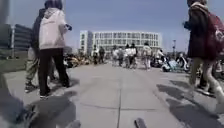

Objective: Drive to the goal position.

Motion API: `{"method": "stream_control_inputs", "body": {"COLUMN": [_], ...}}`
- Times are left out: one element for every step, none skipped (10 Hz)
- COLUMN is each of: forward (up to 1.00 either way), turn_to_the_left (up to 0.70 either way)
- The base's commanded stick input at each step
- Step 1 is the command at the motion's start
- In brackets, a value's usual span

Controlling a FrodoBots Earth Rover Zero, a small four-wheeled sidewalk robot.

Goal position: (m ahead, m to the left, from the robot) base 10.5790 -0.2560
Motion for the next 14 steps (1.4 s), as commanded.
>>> {"method": "stream_control_inputs", "body": {"forward": [0.85,0.85,0.85,0.85,0.85,0.85,0.85,0.85,0.85,0.85,0.85,0.85,0.85,0.85], "turn_to_the_left": [0.01,0.01,0.01,0.01,0.01,0.01,0.01,0.01,0.01,0.01,0.01,0.01,0.01,0.01]}}
